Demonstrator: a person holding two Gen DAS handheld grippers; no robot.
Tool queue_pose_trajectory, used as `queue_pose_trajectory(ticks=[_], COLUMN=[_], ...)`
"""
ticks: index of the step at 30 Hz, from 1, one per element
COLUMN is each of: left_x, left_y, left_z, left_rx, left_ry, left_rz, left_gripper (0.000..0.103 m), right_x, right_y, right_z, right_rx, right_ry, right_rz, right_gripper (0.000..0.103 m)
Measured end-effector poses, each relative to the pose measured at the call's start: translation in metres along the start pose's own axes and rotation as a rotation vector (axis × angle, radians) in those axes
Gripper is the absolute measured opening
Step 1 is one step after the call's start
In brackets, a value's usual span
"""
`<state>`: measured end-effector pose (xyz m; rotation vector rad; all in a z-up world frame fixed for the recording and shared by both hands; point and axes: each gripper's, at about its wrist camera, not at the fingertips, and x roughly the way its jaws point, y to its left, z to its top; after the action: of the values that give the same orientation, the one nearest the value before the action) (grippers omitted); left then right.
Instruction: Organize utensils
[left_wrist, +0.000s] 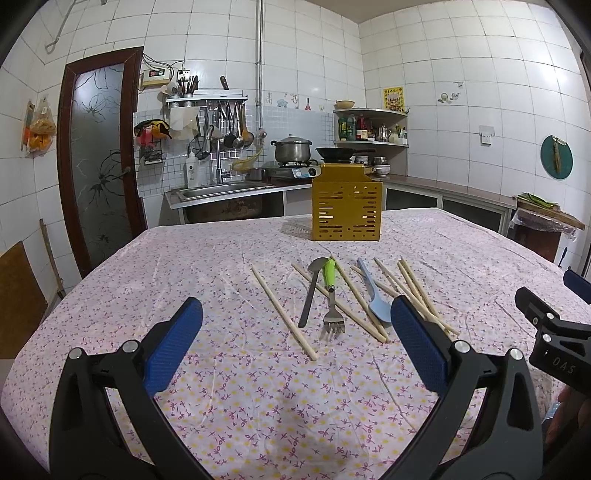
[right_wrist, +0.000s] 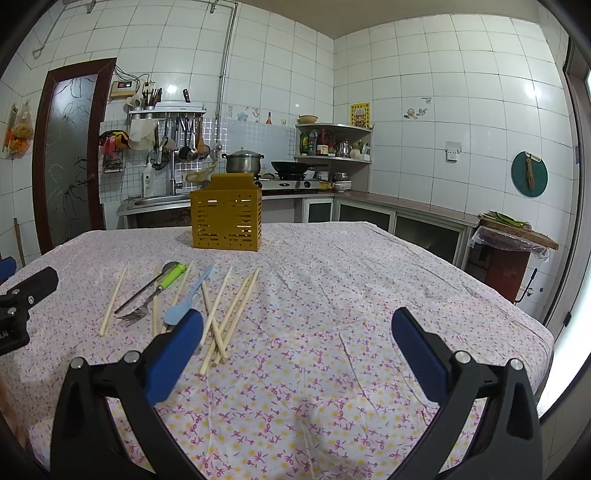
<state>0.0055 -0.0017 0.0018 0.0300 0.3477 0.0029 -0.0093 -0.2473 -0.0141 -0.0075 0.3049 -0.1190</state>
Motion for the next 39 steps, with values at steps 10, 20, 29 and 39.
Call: queue_pose_trajectory(ticks=[10, 20, 29, 39], left_x=[0.001, 0.007, 0.021, 0.062], left_y=[-0.001, -0.002, 0.001, 0.023], left_z=[0.000, 0.003, 0.014, 0.041], left_rx=[0.001, 0.001, 0.004, -0.061], left_ry=[0.001, 0.011, 0.037, 0.107], left_rz=[0.001, 0.007, -0.007, 0.011], left_gripper=[0.098, 0.098, 0.098, 0.098], right_x=[0.000, 0.002, 0.011, 0.044], right_y=[-0.001, -0.001, 0.001, 0.009], right_z=[-0.001, 0.000, 0.013, 0.043], right_rx=[0.002, 0.003, -0.015, -0.027], right_ry=[-0.005, -0.002, -0.003, 0.016], right_rz=[-0.003, -0.003, -0.015, -0.024], right_gripper=[0.100, 0.100, 0.100, 0.100])
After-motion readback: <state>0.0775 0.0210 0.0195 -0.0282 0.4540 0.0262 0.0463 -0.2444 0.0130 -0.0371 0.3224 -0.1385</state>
